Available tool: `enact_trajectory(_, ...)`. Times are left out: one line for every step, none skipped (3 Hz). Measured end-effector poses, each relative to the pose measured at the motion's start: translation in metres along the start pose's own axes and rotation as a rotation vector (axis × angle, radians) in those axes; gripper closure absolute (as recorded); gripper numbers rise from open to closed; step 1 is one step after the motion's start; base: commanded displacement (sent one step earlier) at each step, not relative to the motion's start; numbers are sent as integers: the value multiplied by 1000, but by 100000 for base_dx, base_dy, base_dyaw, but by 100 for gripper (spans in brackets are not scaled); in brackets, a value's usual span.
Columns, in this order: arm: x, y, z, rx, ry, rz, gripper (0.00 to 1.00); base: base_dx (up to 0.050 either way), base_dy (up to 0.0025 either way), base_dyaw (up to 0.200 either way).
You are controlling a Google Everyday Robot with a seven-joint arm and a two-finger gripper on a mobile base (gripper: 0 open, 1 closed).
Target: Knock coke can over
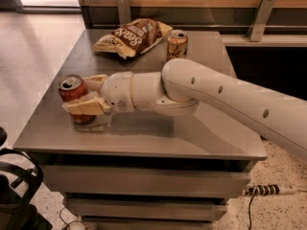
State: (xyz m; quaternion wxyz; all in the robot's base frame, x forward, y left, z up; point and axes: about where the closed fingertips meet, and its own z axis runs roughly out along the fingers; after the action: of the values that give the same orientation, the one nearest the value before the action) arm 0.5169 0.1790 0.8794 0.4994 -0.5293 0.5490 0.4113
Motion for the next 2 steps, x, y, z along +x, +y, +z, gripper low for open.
enact_trajectory(-1,1,2,-4,0,-2,87,0,0,0)
enact_trajectory(-2,3,3,-7,-1,-4,100,0,0,0)
